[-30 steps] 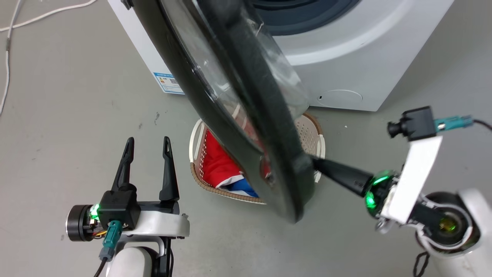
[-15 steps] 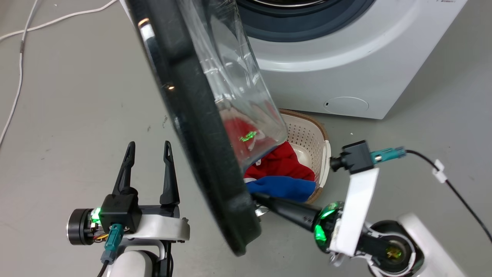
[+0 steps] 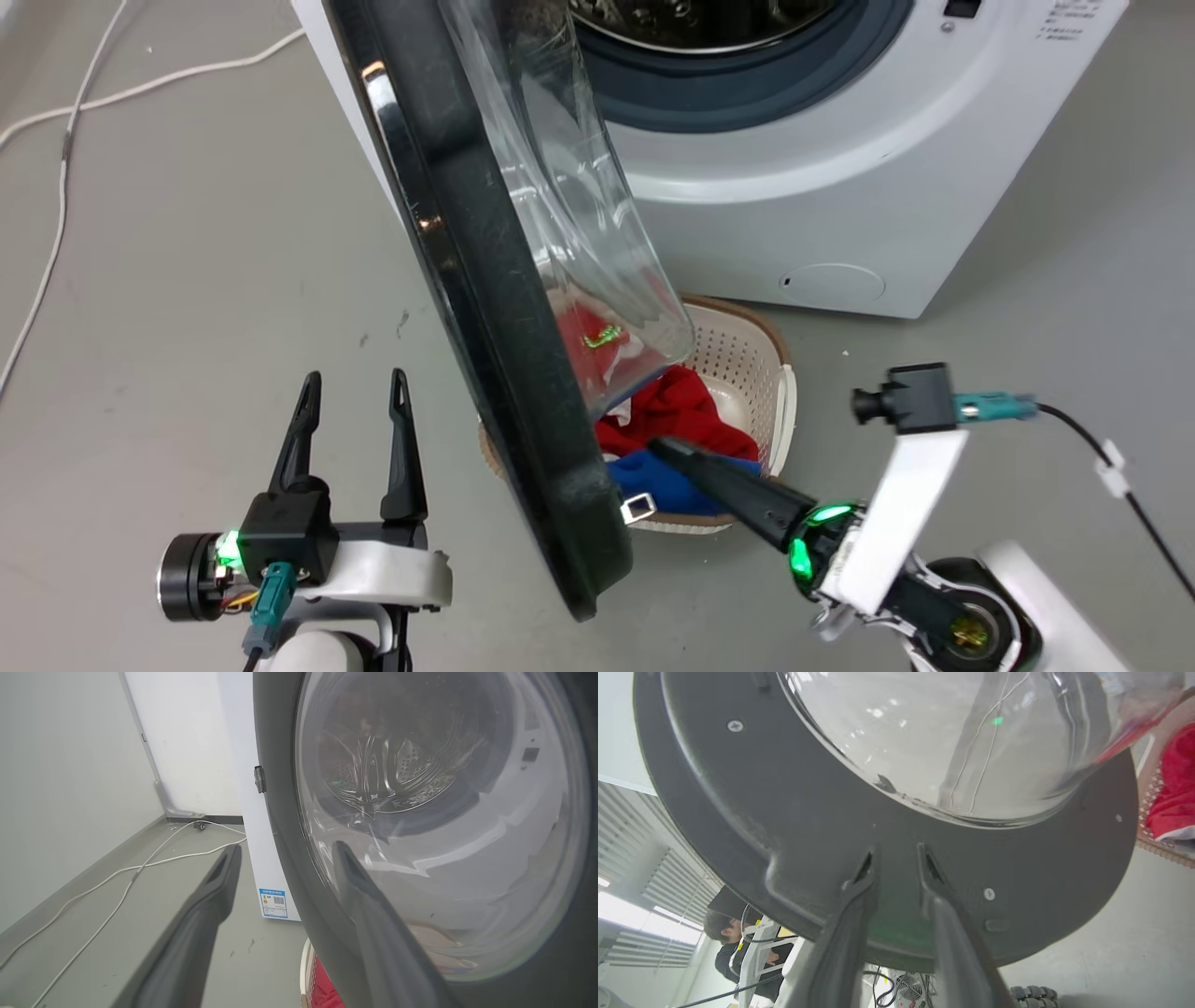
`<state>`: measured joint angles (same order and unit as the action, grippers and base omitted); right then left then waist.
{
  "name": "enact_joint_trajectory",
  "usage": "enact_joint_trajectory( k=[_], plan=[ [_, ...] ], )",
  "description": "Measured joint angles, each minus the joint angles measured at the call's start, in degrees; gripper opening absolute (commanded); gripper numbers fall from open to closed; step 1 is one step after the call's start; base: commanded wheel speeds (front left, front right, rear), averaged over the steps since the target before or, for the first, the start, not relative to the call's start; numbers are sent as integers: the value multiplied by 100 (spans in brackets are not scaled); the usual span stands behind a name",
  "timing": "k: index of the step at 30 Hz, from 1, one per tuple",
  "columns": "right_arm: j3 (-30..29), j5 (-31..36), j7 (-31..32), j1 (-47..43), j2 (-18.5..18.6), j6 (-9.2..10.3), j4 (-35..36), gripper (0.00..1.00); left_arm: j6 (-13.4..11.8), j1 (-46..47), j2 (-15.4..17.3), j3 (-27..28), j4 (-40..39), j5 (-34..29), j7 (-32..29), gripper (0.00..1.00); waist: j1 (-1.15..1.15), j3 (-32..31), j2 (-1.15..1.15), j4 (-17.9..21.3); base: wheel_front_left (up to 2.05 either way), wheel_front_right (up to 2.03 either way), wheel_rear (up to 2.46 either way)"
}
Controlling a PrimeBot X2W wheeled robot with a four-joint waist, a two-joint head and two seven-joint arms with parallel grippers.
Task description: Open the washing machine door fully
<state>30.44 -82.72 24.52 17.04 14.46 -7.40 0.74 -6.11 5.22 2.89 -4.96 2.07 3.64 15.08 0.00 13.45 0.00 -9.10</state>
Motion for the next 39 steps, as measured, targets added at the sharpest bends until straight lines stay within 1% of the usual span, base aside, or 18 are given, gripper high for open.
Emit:
enact_joint_trajectory(
  k=[4,8,10,13,15,17,18,20,22,24,26,28,30,32,35,39],
  plan=[
    [-176,257,-724,-141,151,-1,203,100,10,-120,0,65,3,-45,0,100,0,-164,0,72,0,0,0],
    [-367,804,-1757,-257,349,0,297,100,43,-257,-1,153,2,-89,0,100,0,-334,0,170,0,0,0],
    [-504,1201,-2418,-264,427,-1,266,100,57,-314,1,200,11,-98,0,100,0,-412,0,227,0,0,0],
    [-735,1954,-3451,-275,556,-1,15,100,101,-400,1,256,18,-121,0,100,0,-539,0,302,0,0,0],
    [-1002,2624,-3833,-285,595,-1,-246,100,108,-446,10,300,20,-134,0,100,0,-610,0,352,0,0,0],
    [-1471,3388,-3933,-325,514,-1,-485,100,108,-502,8,313,12,-143,0,100,0,-677,0,395,0,0,0],
    [-1759,3818,-3942,-359,408,-1,-497,100,109,-528,5,321,9,-149,0,100,0,-709,0,412,0,0,0],
    [-2436,4724,-3961,-397,49,-2,-274,100,108,-581,9,343,-7,-155,0,100,0,-755,0,452,0,0,0],
    [-2920,5301,-3961,-577,-343,-2,-60,100,108,-614,8,349,-5,-156,-1,100,0,-805,0,473,0,0,0],
    [-3145,5987,-3960,-848,-503,-2,124,100,109,-641,9,350,-8,-156,0,100,0,-860,0,482,0,0,0],
    [-3325,6468,-3961,-1009,-634,-3,276,100,115,-687,7,354,-1,-156,0,100,0,-910,0,490,0,0,0],
    [-3405,6835,-3960,-1231,-759,-4,344,100,131,-714,5,355,9,-156,0,100,0,-957,0,494,0,0,0],
    [-3429,7170,-3961,-1449,-810,-10,409,100,154,-733,5,366,16,-156,0,100,0,-1000,0,492,0,0,0],
    [-3505,7226,-3961,-1644,-939,-10,416,100,159,-743,5,377,14,-156,0,100,0,-1029,0,492,0,0,0],
    [-3570,7373,-3960,-1905,-1037,-10,409,100,187,-766,4,376,14,-177,0,100,0,-1061,0,481,0,0,0],
    [-3697,7393,-3960,-2252,-1122,-10,359,100,208,-803,5,375,10,-189,0,100,0,-1094,0,453,0,0,0]
  ],
)
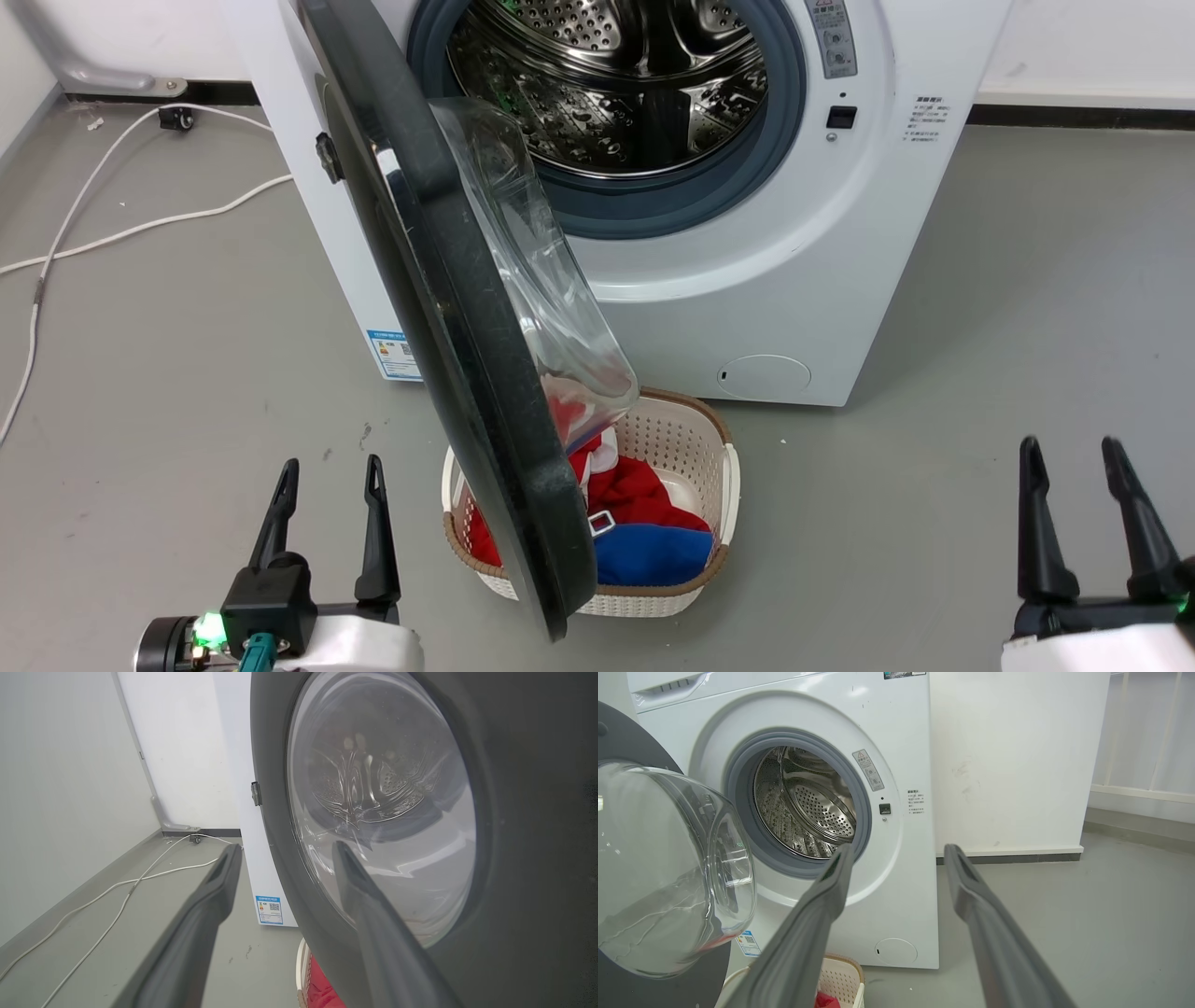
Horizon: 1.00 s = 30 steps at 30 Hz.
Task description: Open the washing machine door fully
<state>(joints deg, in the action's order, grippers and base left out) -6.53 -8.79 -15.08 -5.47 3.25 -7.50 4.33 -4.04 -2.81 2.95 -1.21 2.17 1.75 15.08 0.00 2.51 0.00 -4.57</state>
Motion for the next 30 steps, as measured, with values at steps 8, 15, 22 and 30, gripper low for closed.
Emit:
enact_joint_trajectory(
  k=[8,15,22,30],
  plan=[
    [89,18,0,-416,-24,0,-12,100,8,-51,-1,-4,-12,-8,0,100,0,-16,0,-1,0,0,0],
    [134,31,-1,-532,-25,0,13,100,27,-80,-1,-12,-9,-18,0,100,0,-23,0,9,0,0,0],
    [178,76,0,-547,-26,0,12,100,18,-85,-1,-4,11,-12,0,100,0,-21,0,6,0,0,0],
    [198,70,0,-547,-26,0,-24,100,-1,-89,-4,55,36,59,0,0,0,-56,0,16,0,0,0]
  ],
)
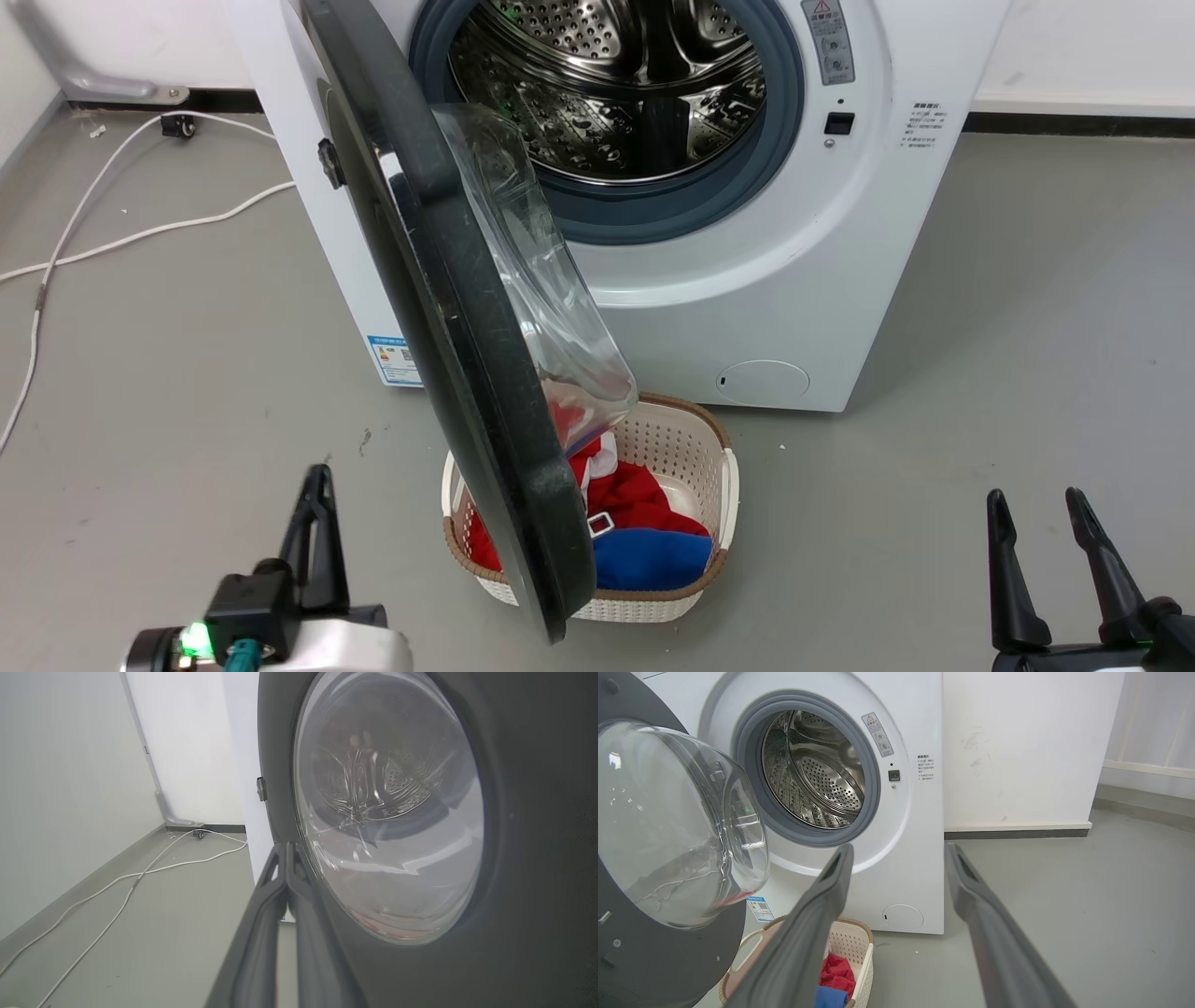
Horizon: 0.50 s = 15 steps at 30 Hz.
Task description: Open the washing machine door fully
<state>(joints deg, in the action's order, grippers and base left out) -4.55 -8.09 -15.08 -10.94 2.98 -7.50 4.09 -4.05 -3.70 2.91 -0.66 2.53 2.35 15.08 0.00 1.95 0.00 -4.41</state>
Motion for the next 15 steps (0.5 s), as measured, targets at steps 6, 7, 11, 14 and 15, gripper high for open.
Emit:
enact_joint_trajectory(
  k=[6,7,11,14,15],
  plan=[
    [11,1,0,-3,-1,0,-2,100,-99,125,0,186,-582,52,-1,0,0,-61,0,-2,0,0,0],
    [9,0,-1,-5,-1,0,-4,100,-99,187,1,200,-751,47,0,0,0,-72,0,-4,0,0,0],
    [16,-1,-1,-21,-1,0,-7,100,-90,426,3,168,-1415,-76,-1,0,0,-100,0,-3,0,0,0],
    [36,-2,0,-26,-1,0,-7,100,-48,606,20,26,-1934,-229,1,0,0,-122,0,4,0,0,0],
    [51,-2,0,-28,-1,0,-7,100,-41,656,20,-57,-2101,-277,0,0,0,-126,0,9,0,0,0]
  ],
)
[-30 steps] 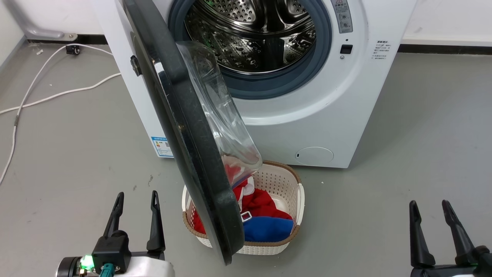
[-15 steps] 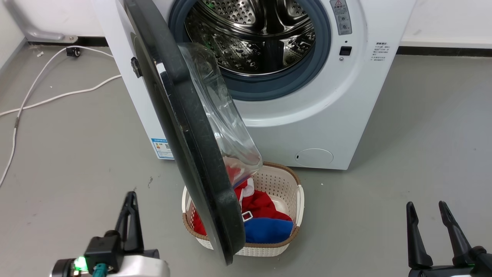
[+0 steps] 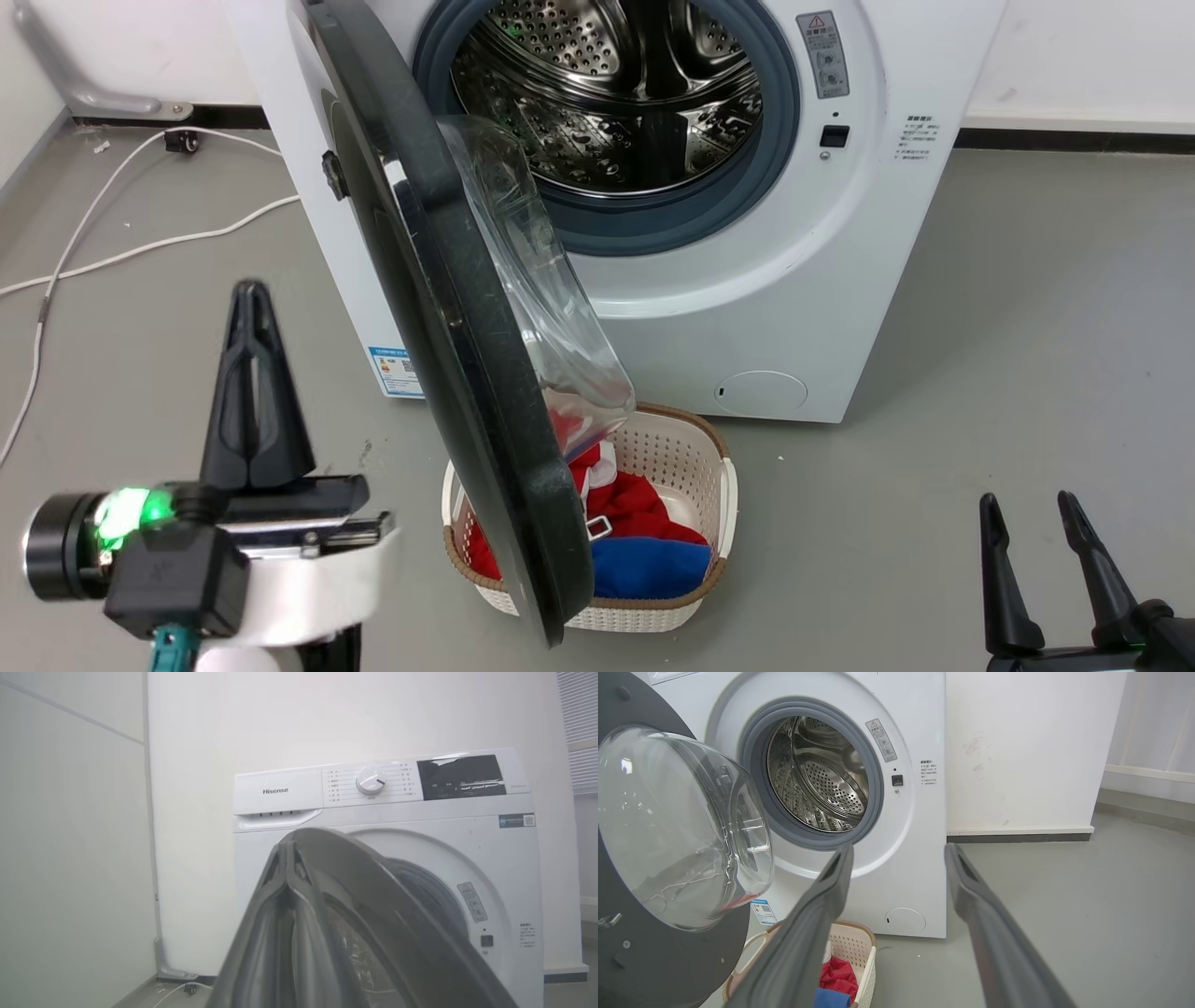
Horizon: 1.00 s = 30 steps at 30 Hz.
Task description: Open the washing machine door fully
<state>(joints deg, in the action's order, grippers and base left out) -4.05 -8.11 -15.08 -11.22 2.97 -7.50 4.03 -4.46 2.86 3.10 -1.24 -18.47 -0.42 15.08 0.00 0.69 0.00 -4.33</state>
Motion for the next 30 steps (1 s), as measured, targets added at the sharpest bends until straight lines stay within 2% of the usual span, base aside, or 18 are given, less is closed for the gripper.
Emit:
enact_joint_trajectory(
  k=[7,13,20,30],
  plan=[
    [94,45,-1,1,0,0,-8,100,221,325,16,-764,-732,-313,1,0,0,10,0,46,0,0,0],
    [127,65,0,1,0,0,-33,100,535,433,12,-1608,-848,-381,1,0,0,23,0,52,0,0,0],
    [164,130,0,11,-1,0,-54,100,733,443,-4,-2532,-461,-276,1,0,0,70,0,50,0,0,0],
    [202,224,-1,33,-1,0,-91,100,735,87,63,-2987,377,-131,1,0,0,149,0,48,0,0,0]
  ],
)
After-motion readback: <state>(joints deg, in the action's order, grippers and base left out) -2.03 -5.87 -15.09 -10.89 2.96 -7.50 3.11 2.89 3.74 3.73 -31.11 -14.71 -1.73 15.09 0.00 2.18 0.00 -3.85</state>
